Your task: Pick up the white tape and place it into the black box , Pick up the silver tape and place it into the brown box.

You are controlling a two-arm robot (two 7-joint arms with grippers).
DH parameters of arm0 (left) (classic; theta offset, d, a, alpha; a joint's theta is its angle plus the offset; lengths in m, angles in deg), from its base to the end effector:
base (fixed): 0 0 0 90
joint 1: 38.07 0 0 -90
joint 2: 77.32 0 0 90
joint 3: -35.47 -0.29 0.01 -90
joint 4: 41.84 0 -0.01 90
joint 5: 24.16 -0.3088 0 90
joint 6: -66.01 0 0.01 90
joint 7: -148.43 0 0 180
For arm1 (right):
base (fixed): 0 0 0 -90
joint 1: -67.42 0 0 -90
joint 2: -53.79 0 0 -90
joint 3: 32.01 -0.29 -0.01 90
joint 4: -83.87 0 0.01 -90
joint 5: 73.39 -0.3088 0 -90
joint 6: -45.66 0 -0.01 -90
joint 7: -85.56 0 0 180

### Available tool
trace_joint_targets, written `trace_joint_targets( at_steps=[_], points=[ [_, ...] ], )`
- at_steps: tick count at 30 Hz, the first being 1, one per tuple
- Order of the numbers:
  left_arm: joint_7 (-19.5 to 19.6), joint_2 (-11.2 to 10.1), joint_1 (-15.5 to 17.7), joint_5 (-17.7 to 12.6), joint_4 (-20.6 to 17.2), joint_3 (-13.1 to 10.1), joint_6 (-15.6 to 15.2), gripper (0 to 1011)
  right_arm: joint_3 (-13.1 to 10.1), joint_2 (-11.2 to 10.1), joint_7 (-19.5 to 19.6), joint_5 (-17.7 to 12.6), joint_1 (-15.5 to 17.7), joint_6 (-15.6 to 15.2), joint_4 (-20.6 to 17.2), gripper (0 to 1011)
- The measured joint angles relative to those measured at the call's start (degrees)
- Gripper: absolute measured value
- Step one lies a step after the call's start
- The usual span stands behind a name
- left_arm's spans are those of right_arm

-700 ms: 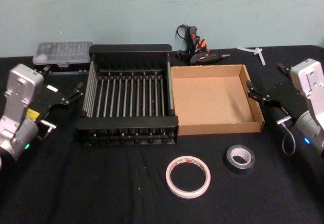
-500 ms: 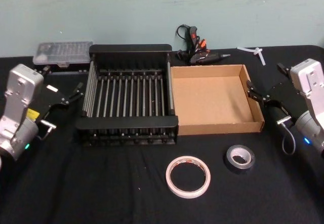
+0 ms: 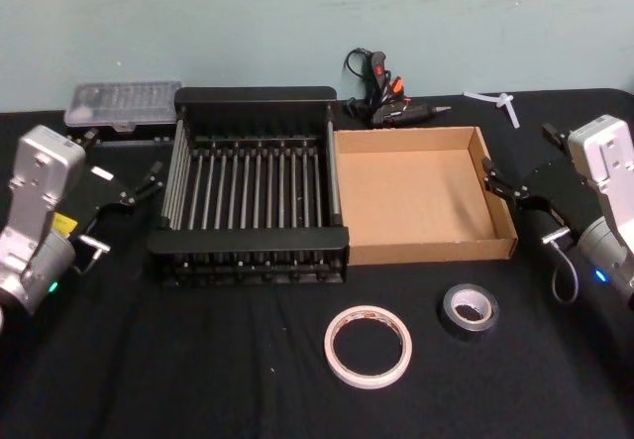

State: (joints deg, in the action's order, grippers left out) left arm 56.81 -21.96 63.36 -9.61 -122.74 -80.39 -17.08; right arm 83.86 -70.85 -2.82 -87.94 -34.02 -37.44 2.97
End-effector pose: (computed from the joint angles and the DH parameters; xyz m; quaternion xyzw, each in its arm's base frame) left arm 0.3581 0.0827 -0.3023 0.1414 -0.1324 0.5799 0.7913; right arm 0.3581 -0.0826 -0.3023 -0.1415 -0.1324 -0.5799 0.7913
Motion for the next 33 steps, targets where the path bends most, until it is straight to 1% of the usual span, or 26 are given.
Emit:
trace_joint_targets(
  at_steps=[33],
  points=[
    [0.00, 0.00, 0.00, 0.00, 0.00, 0.00, 0.00, 1001, 0.00, 0.00, 0.00, 0.00, 0.00, 0.00, 0.00, 1002]
  ],
)
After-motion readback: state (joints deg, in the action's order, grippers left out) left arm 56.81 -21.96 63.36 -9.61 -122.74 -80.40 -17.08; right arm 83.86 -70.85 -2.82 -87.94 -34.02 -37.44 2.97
